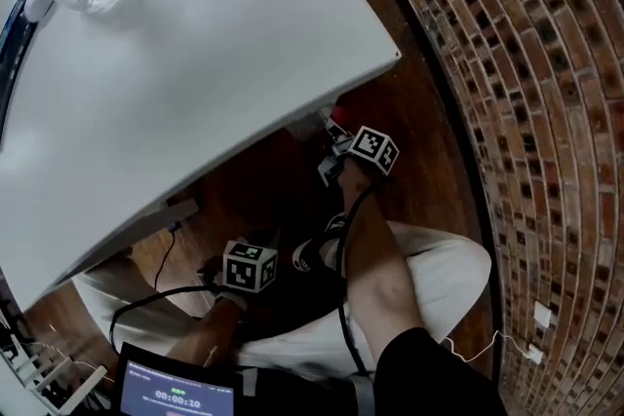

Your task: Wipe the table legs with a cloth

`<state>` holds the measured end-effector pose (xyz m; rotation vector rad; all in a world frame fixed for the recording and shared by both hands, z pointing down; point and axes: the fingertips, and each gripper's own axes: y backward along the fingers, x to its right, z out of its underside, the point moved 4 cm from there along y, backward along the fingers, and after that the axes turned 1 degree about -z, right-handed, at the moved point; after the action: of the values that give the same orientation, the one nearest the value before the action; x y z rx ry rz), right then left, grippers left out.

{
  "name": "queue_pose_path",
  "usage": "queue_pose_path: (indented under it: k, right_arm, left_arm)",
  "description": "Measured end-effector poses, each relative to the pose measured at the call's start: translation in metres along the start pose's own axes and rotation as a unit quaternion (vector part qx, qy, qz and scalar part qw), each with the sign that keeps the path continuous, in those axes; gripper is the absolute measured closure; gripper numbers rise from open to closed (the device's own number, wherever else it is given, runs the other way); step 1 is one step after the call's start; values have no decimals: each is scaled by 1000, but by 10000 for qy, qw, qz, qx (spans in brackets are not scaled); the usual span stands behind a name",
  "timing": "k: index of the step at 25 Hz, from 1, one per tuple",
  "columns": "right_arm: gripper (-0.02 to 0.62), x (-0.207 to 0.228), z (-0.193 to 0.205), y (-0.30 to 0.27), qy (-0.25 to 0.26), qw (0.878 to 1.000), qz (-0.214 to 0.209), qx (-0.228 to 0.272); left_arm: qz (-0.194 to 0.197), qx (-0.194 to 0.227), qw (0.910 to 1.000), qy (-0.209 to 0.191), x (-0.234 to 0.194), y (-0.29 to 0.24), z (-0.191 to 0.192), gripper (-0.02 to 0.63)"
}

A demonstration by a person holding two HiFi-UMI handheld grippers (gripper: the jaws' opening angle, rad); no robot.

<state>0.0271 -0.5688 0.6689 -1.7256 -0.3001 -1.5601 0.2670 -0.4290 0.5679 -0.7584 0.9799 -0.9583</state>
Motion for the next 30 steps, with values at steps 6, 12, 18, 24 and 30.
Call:
queue_pose_path:
  k: [6,12,18,24,30]
  right_arm:
    - [495,82,4,-25,-305,9974,650,-104]
    - [494,153,25,-25,-47,9712,2289,-657]
    - [494,171,49,-30,-818,9700,2279,-197]
    - [494,137,72,-20,-733,9860,1373,-591]
    - [494,100,69,-3,-675,9921,1050,-84]
  left_arm:
    - [55,-352,9994,26,1,-5,10,604]
    - [60,-614,9981,-30,-14,-12,17,604]
    - [249,-498,9984,17,-24,-11,-13,604]
    - [270,-467,9985,-76,-36,-7,2,604]
    - [596,-384,9962,-510,-31,12,17,604]
